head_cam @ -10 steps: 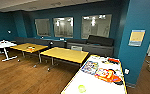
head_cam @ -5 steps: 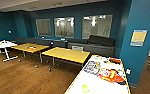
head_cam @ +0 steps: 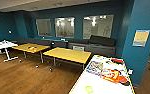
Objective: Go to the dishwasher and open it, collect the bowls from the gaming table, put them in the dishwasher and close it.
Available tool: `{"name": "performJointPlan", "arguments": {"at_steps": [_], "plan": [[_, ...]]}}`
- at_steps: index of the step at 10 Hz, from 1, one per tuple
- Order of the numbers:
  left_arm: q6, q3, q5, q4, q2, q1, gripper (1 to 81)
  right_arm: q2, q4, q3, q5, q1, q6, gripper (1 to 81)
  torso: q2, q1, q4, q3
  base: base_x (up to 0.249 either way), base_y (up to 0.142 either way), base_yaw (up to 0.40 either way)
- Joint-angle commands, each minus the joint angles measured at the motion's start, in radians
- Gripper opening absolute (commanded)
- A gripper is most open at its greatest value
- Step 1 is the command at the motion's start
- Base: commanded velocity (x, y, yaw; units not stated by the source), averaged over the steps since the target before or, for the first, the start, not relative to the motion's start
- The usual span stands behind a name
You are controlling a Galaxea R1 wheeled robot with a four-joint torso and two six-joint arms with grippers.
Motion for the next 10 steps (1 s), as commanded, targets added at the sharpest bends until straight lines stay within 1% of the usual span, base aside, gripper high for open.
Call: {"name": "performJointPlan", "arguments": {"at_steps": [1, 4, 10], "plan": [[0.004, -0.001, 0.036, 0.001, -0.003, -0.06, 81.1, -0.002, 0.002, 0.002, -0.053, 0.059, 0.0, 81.1, 0.0, 0.0, 0.0, 0.0, 0.067, 0.098, 0.0], [0.004, -0.001, 0.036, 0.001, -0.003, -0.06, 81.1, -0.002, 0.002, 0.001, -0.053, 0.059, 0.0, 81.1, 0.0, 0.0, 0.0, 0.0, 0.066, 0.092, 0.0], [0.004, -0.003, 0.045, -0.001, 0.002, -0.06, 81.1, -0.002, 0.003, -0.001, -0.053, 0.057, 0.0, 81.1, 0.0, 0.0, 0.0, 0.0, 0.0, 0.0, 0.0]]}}
